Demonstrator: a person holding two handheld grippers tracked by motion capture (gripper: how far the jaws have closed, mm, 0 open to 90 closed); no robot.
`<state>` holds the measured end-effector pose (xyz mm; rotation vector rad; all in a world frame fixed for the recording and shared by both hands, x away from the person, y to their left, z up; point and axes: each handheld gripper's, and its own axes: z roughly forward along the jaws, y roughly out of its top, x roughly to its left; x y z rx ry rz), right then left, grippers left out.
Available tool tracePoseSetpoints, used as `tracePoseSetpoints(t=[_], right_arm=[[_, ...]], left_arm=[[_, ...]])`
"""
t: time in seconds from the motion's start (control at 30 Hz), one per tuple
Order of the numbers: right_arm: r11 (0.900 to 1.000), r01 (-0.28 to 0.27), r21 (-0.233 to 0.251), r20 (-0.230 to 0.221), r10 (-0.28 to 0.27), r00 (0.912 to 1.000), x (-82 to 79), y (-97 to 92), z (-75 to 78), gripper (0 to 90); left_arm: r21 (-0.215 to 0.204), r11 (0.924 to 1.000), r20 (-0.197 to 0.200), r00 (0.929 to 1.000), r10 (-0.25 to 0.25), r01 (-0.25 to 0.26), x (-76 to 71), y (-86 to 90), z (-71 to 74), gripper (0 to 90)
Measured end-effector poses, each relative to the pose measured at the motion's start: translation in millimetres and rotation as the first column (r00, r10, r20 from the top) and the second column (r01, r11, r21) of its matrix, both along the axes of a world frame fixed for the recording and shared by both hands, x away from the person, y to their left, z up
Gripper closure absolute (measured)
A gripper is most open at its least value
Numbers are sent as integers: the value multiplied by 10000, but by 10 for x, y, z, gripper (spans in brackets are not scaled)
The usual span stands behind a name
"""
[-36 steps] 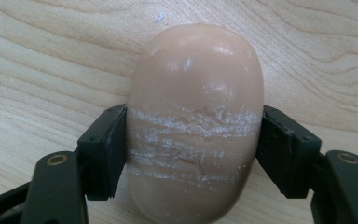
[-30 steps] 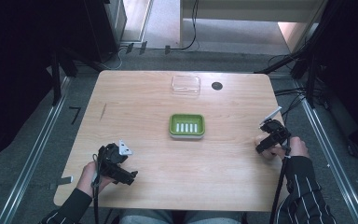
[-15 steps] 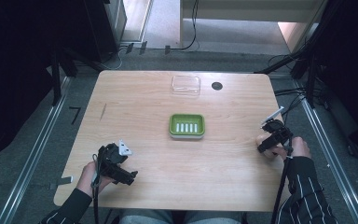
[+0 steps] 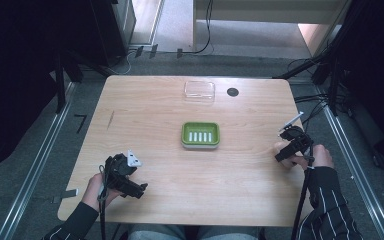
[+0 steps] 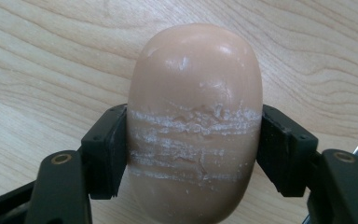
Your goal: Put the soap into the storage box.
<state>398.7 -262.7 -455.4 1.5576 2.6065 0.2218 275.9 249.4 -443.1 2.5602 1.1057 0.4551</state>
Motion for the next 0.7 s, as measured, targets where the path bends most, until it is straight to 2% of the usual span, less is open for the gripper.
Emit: tracePoseSetpoints(t=[0.27,0.7], right_arm=[[9993,-380,-4,155,380,9992,-4,103,73,330],[9951,-986,-17,222,986,9949,4,255,107,331]], left_arm=[[18,10000,-15,10000,26,-26,-4,3,3,6],[12,10000,-61,10000,17,-17,0,1,-6,6]])
